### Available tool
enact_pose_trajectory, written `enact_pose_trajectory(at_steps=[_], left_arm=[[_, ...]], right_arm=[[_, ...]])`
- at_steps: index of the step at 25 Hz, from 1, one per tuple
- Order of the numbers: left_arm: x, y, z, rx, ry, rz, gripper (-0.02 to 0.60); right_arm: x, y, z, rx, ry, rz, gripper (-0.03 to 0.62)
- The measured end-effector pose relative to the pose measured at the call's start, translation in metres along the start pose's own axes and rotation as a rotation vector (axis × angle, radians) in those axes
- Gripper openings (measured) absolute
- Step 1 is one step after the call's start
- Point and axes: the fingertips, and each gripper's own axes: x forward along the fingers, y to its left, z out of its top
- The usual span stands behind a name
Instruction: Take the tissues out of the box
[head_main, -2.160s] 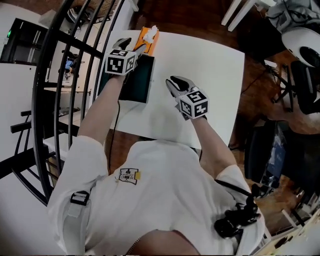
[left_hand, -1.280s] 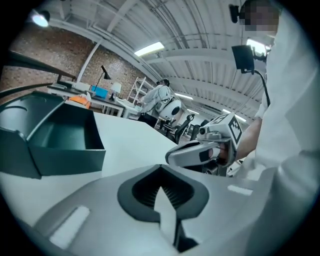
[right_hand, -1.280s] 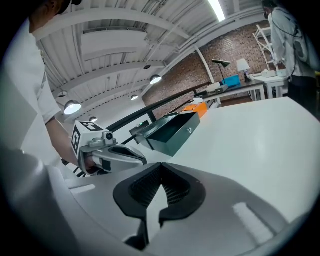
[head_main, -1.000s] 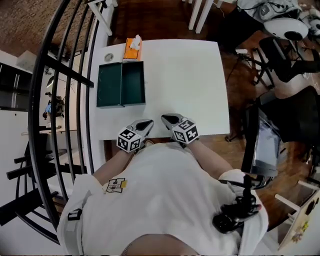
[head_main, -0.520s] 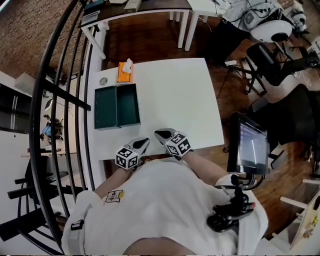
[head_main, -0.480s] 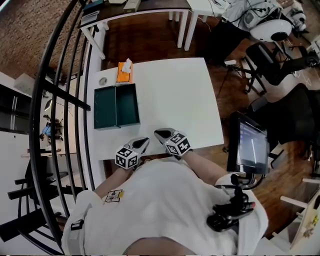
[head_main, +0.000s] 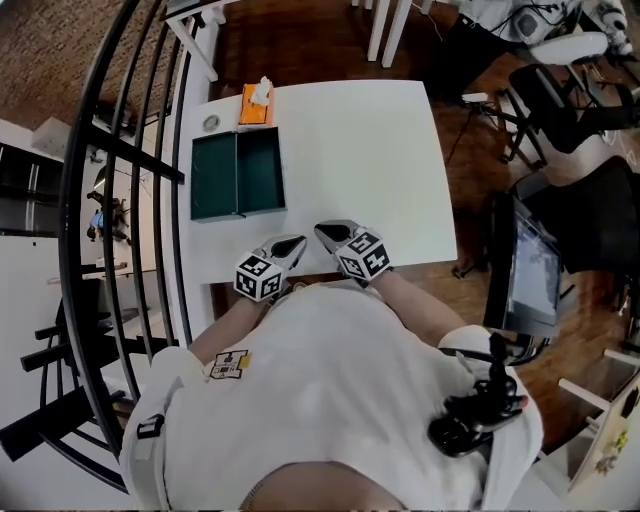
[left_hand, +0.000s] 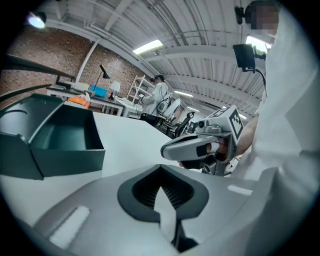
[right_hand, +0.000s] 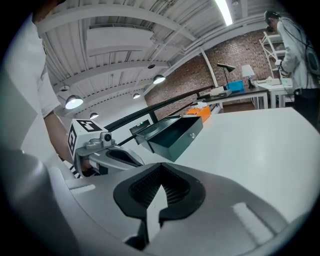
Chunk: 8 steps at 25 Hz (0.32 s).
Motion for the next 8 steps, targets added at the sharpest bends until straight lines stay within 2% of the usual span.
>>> enact_pose_trajectory(at_steps=[8], left_arm=[[-0.0008, -0.0056, -0.0065, -0.008, 0.006, -0.004, 0.0]], right_arm=[[-0.0037, 0.0031, -0.0031, -0.002, 0.008, -0.002, 0.0]])
